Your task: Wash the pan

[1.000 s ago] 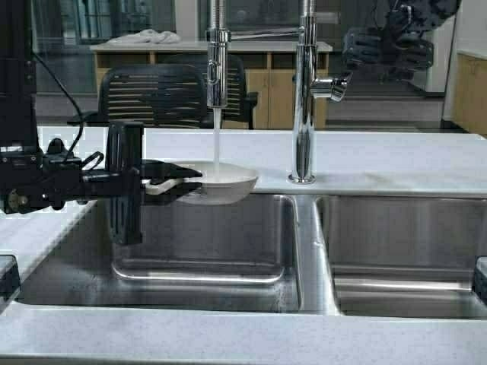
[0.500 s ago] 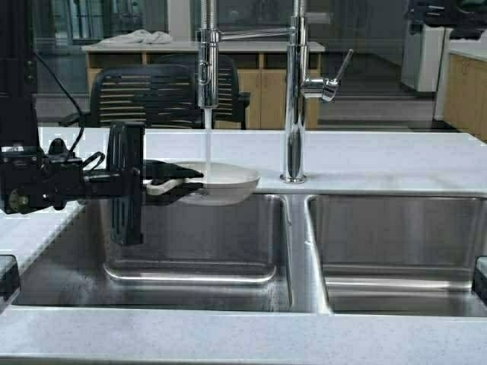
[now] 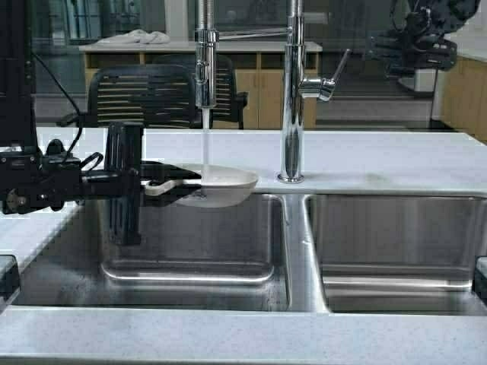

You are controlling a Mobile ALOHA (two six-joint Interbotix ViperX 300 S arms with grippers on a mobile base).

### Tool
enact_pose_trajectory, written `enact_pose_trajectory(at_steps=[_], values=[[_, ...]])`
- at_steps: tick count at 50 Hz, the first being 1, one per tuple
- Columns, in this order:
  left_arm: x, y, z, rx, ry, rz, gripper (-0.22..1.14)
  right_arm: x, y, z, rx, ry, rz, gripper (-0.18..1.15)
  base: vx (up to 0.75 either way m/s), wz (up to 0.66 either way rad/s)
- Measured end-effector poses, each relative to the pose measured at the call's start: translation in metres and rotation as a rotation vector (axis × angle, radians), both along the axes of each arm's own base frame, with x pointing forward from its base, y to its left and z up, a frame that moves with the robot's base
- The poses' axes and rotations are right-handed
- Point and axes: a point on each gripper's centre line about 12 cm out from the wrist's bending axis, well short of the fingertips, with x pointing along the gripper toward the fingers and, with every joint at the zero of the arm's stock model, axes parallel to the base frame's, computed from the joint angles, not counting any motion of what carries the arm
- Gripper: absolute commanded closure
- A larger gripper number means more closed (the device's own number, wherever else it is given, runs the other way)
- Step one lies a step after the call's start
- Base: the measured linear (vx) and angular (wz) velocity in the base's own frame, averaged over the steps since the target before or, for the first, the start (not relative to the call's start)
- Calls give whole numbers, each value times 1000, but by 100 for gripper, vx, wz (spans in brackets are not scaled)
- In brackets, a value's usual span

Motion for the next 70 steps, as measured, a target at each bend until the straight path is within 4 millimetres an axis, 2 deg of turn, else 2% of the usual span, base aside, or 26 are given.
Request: enact_pose_trajectory(at_steps=[12, 23, 39, 47, 56, 62, 67, 70], values=[[-1, 0, 1, -9, -6, 0, 89, 16, 35, 5, -10, 24, 62, 92, 0, 0], [-1, 0, 0, -8, -3, 0, 89, 19, 64, 9, -13, 19, 113, 92, 0, 0], [-2, 0, -5, -4, 11, 0, 89, 13, 69, 6, -24, 37, 129, 92, 0, 0], [0, 0, -6, -4, 11, 1, 89, 1, 71, 19, -39, 37, 142, 92, 0, 0], [2, -1, -10, -4, 10, -2, 89, -13, 91, 34, -94, 13, 213, 92, 0, 0], [3, -2, -9, -7, 7, -3, 89, -23, 113, 51, -83, -46, 257, 92, 0, 0], [3, -2, -9, -8, 5, -3, 89, -27, 109, 50, -83, -49, 254, 92, 0, 0], [3, -2, -9, -8, 5, -3, 89, -28, 95, 46, -80, -39, 227, 92, 0, 0]])
